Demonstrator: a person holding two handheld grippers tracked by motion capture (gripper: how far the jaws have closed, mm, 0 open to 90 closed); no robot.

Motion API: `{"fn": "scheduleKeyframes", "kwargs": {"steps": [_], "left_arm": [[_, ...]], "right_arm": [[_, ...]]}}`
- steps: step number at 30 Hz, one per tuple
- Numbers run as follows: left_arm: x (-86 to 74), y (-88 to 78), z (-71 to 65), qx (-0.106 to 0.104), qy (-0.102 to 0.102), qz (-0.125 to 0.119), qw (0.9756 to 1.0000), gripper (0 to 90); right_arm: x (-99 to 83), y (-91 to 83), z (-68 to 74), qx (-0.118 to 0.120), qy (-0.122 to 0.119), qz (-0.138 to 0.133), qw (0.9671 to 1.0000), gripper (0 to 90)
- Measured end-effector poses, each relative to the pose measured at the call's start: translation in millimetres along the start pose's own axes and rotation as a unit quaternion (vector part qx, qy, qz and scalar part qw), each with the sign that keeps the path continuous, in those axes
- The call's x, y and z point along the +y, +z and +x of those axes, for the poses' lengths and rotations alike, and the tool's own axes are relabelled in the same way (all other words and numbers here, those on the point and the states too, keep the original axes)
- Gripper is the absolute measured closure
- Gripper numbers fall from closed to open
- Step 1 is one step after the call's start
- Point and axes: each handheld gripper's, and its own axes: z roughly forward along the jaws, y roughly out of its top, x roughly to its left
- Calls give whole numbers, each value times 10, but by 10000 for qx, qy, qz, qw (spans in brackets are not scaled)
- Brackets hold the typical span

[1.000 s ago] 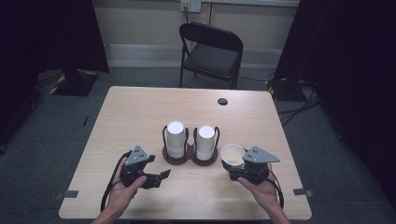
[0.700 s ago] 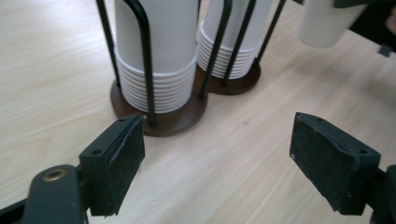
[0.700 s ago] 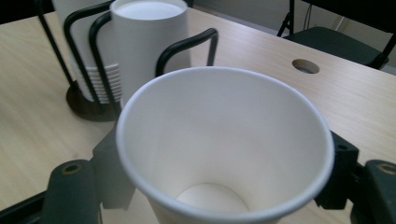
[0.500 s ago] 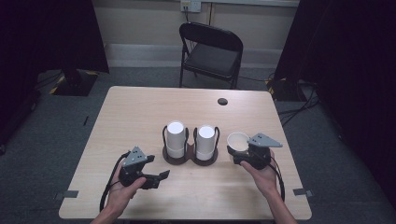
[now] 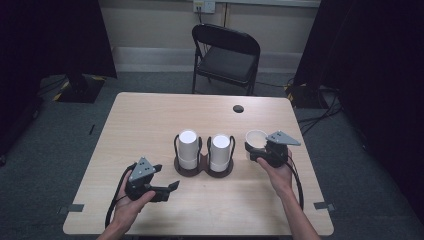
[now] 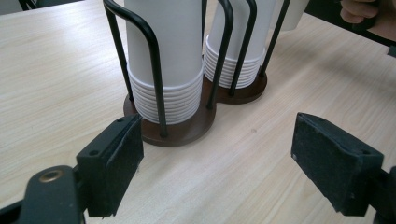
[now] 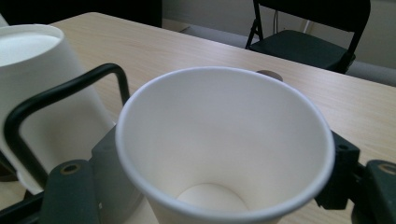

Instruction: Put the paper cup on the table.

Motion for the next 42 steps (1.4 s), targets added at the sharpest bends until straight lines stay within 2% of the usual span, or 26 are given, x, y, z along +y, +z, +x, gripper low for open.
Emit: {"fn": "scheduleKeyframes", "kwargs": {"steps": [6, 13, 21, 23, 26, 36, 39, 42], "left_arm": [[-5, 36, 24, 15, -86, 50, 9999, 172], [-5, 53, 34, -36, -32, 96, 9999, 191], [2, 53, 43, -39, -51, 74, 10000, 197], [4, 54, 36, -39, -40, 62, 10000, 198], [1, 55, 32, -54, -44, 69, 10000, 199], [3, 37, 40, 20, -98, -5, 9999, 213], [14, 21, 30, -29, -38, -51, 10000, 211], [10, 39, 29, -57, -43, 7, 10000, 210]], "right_arm": [[-98, 214, -88, -262, 81, 122, 9995, 232], [-188, 395, -242, -484, 379, 110, 9980, 232], [-228, 427, -366, -638, 528, 43, 9966, 232], [-240, 436, -372, -620, 577, 38, 9964, 232], [-243, 455, -328, -573, 411, 94, 9975, 232], [-273, 494, -289, -541, 513, 94, 9972, 227], [-278, 489, -288, -540, 521, 135, 9971, 223], [-277, 480, -275, -526, 466, 228, 9973, 223]]}}
